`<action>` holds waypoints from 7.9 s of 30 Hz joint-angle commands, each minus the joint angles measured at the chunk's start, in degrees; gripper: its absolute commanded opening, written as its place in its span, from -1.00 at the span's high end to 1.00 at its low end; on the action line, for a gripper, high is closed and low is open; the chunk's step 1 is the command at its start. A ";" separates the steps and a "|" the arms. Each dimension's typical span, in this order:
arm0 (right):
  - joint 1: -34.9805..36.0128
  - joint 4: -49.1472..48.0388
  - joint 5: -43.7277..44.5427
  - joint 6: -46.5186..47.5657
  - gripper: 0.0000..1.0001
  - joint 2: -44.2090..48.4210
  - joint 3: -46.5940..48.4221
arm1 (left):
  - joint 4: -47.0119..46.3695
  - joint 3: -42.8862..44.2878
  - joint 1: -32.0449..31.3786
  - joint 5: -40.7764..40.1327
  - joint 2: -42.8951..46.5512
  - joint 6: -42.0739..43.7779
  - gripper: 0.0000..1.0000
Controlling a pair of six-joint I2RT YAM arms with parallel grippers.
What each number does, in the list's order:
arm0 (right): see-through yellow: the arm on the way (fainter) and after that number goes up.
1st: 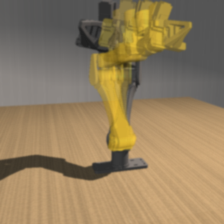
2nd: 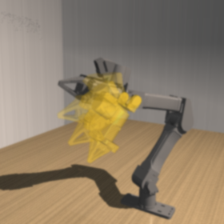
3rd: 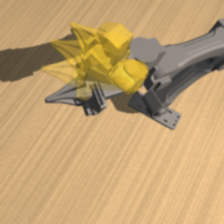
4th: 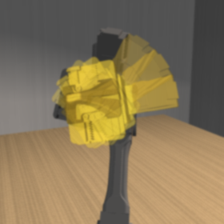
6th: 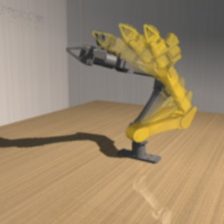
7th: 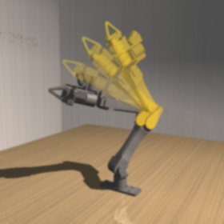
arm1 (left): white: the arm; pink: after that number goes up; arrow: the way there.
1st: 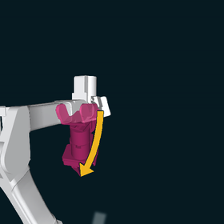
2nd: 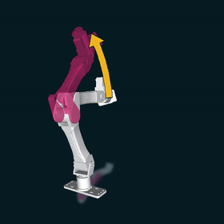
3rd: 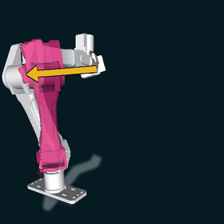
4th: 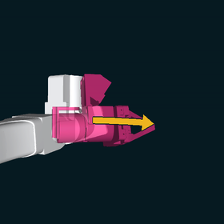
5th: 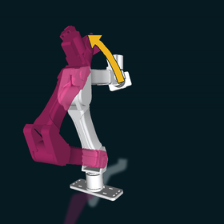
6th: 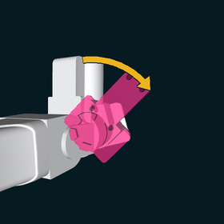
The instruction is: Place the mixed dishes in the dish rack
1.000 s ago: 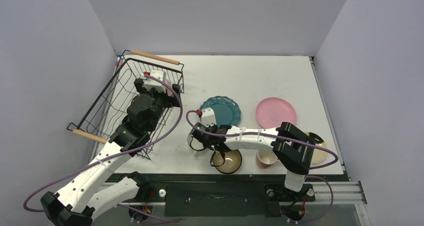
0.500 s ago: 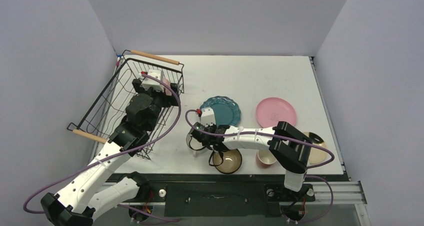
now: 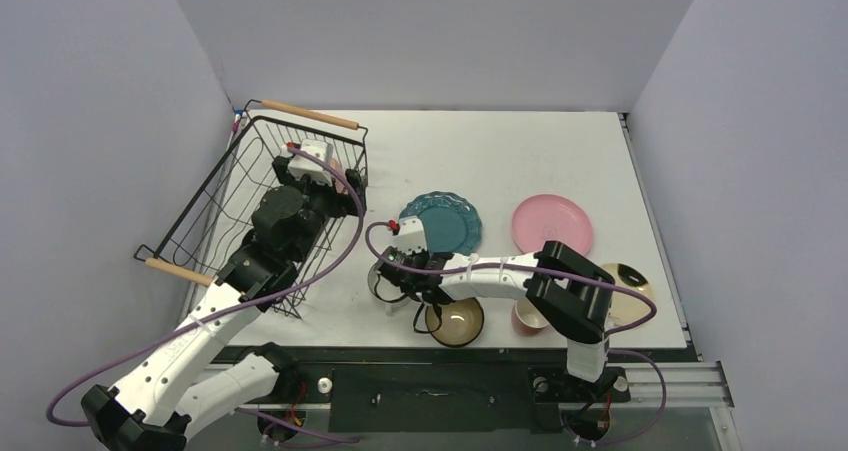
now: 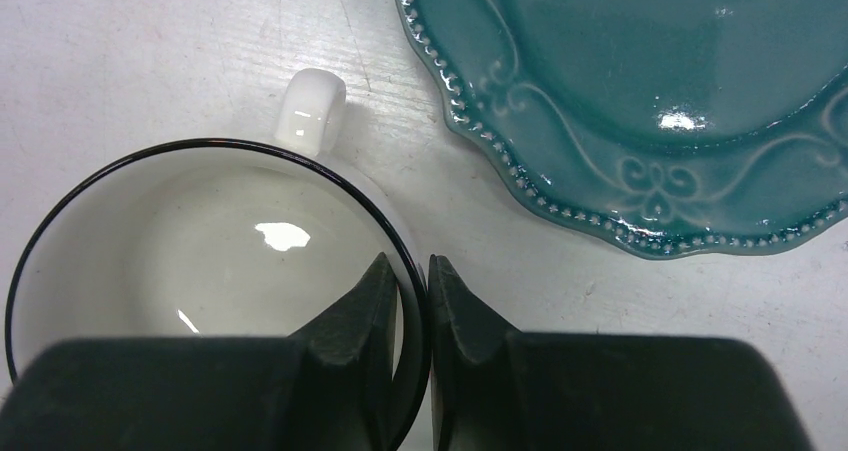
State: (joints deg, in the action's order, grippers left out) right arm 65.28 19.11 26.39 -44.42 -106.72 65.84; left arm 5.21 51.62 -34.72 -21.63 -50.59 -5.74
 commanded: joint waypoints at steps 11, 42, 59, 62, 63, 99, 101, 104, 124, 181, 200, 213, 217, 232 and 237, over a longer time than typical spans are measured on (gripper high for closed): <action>-1.45 -7.95 -7.46 3.51 1.00 3.43 5.00 | 28.13 25.08 2.63 18.89 -6.32 -21.11 -0.93; -22.24 -43.54 -31.97 -7.10 1.00 37.72 -19.79 | -7.22 -11.18 4.58 58.40 8.76 -64.39 -0.90; -24.27 -74.41 -36.37 -16.27 1.00 38.79 -27.69 | -33.78 -15.57 -10.62 46.57 -3.39 -74.43 -0.46; -24.23 -74.00 -36.63 -16.16 1.00 40.12 -28.48 | -32.99 -16.72 -10.15 42.95 -0.73 -74.48 -0.42; -24.19 -74.43 -36.74 -16.28 1.00 40.63 -29.04 | -32.42 -16.79 -9.95 41.74 -0.25 -74.36 -0.40; -19.39 -79.75 -39.00 -5.07 1.00 38.18 -28.07 | -41.18 -13.90 -5.21 46.33 -2.36 -72.24 0.73; -18.66 -78.66 -39.31 -3.50 1.00 38.44 -27.75 | -43.13 -14.82 -5.21 45.03 -1.26 -72.50 0.95; -17.98 -76.58 -38.58 -1.03 1.00 39.35 -27.51 | -42.70 -15.03 -5.18 43.10 1.23 -71.09 1.00; -17.40 -76.24 -35.02 -0.38 -0.09 37.41 -25.64 | -35.12 -12.66 -3.18 46.34 4.61 -74.44 1.00; -37.90 -27.95 -38.50 6.54 -0.59 63.91 -29.58 | 1.54 6.09 31.02 2.73 -17.78 -15.47 1.00; -45.76 -23.90 -47.73 9.98 -0.59 63.82 -28.71 | -7.66 2.81 41.60 13.31 -35.78 1.43 1.00; -41.67 -24.68 -47.79 11.49 -0.59 63.28 -28.40 | -10.36 5.61 43.29 16.96 -45.68 11.55 1.00; -41.23 -25.86 -47.60 10.89 -0.59 63.16 -29.57 | -10.40 9.18 42.80 17.48 -47.91 12.27 1.00; -43.57 -21.32 -49.68 11.65 -0.58 65.08 -27.68 | 1.57 22.72 42.67 16.31 -58.85 11.98 0.81; -43.65 -21.53 -50.07 10.75 -0.57 64.26 -28.15 | 1.47 21.63 42.12 12.49 -58.63 10.78 0.11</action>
State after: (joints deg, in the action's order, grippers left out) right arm 22.04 -1.45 -22.44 -33.61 -42.04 36.10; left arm 7.55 71.11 7.70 -5.34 -109.23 6.13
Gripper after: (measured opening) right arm 0.790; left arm 0.374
